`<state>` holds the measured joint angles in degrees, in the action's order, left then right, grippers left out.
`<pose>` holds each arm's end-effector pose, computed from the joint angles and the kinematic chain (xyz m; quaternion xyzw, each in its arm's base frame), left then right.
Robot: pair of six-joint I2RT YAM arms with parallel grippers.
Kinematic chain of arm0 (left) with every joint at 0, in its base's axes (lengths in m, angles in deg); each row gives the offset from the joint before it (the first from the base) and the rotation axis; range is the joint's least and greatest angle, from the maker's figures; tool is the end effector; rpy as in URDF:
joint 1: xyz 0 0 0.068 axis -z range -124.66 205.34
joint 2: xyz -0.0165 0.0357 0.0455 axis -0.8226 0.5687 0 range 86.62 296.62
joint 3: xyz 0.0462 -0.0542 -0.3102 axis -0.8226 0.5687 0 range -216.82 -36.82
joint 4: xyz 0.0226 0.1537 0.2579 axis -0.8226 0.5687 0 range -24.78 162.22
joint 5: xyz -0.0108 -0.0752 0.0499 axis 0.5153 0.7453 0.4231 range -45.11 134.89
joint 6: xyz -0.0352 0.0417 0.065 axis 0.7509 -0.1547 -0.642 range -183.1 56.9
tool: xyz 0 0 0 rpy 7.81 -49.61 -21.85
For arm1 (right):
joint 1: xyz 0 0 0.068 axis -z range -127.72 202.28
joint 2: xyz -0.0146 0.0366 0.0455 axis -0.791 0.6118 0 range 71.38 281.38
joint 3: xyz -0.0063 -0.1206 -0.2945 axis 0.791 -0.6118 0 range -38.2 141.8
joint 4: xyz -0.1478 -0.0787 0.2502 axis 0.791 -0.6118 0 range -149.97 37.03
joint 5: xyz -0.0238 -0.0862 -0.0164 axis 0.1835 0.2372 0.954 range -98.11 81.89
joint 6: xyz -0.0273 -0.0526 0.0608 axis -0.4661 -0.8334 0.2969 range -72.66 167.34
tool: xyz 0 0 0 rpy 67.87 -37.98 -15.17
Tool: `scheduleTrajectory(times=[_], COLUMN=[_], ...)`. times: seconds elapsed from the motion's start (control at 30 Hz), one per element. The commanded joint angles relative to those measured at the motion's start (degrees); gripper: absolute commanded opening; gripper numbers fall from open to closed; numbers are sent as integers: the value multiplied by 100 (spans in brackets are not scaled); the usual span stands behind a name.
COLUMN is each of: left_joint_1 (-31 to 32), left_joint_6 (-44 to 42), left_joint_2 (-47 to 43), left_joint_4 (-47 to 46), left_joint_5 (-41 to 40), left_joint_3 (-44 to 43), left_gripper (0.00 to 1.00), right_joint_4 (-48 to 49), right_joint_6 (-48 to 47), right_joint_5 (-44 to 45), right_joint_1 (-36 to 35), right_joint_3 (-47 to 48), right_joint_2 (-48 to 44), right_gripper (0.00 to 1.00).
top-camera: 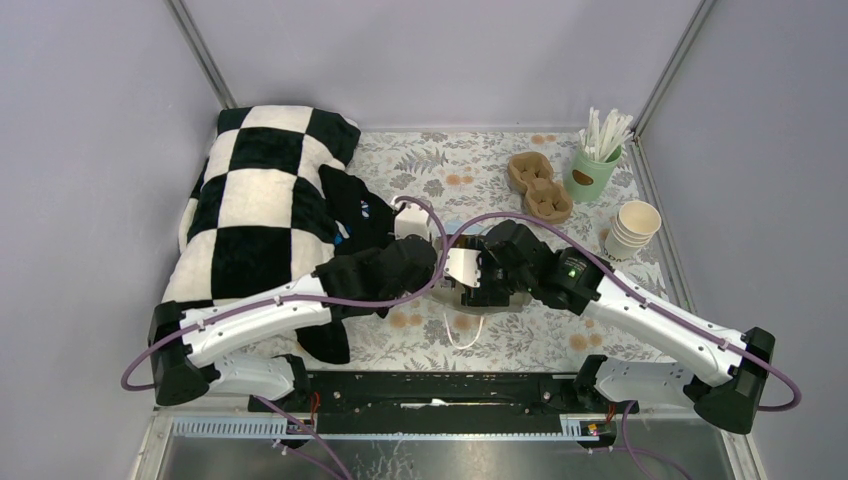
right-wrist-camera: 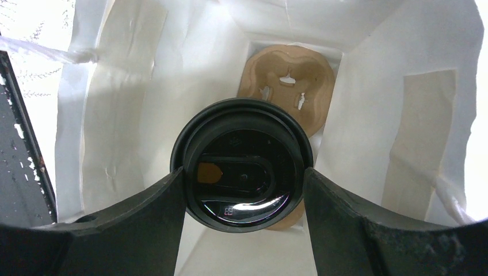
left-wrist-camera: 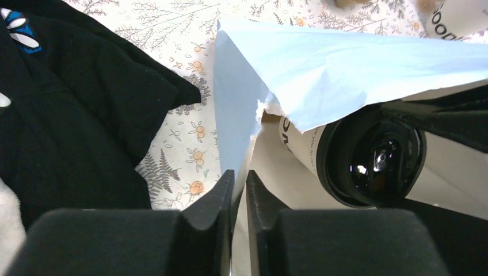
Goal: Pack the takeout coffee
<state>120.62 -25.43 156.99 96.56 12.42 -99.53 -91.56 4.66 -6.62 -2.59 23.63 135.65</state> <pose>0.1679 -0.2688 0.3414 0.0899 0.8703 -0.1663 0.4549 0.1664 0.2331 0.3436 -0.6809 0.6038 0.0322 0.4133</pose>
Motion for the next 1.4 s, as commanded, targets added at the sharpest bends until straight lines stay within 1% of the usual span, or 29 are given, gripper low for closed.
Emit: scheduleTrajectory(times=[0.0, 0.07, 0.1, 0.27, 0.43, 0.57, 0.63, 0.83, 0.97, 1.03, 1.17, 1.37], left_joint_1=[-67, -68, -68, -50, 113, 187, 195, 196, 196, 197, 196, 196], left_joint_6=[-184, -248, -266, -263, -331, -361, -422, -652, -728, -743, -710, -725], left_joint_2=[119, 111, 86, -288, -435, -415, -410, -474, -548, -565, -687, -775], left_joint_4=[-172, -205, -249, -779, -882, -930, -966, -969, -963, -916, -849, -774], left_joint_5=[-49, -70, -41, 79, -88, -128, -116, -185, -224, -246, -238, -229], left_joint_3=[-332, -302, -238, 504, 705, 754, 746, 689, 772, 793, 903, 897], left_gripper=[10, 2, 0, 0, 0, 0, 0, 0, 0, 0, 0, 0], right_joint_4=[-132, -171, -206, -399, -373, -414, -223, 404, 868, 1053, 1211, 1110], right_joint_6=[12, -51, -93, -351, -731, -969, -1041, -1466, -1772, -1777, -1782, -2034], right_joint_5=[116, 282, 356, 796, 1307, 1460, 1553, 1024, 976, 1037, 1003, 785], right_joint_1=[-57, -56, -58, -59, -58, -58, -54, -59, -37, 70, 262, 506], right_joint_3=[167, 244, 300, 534, 614, 542, 423, -197, -640, -692, -698, -750], right_joint_2=[-109, -87, -67, 112, 240, 345, 358, 188, -4, -53, -166, -141], right_gripper=[39, 39, 40, 40, 40, 40, 40, 40, 41, 41, 41, 41])
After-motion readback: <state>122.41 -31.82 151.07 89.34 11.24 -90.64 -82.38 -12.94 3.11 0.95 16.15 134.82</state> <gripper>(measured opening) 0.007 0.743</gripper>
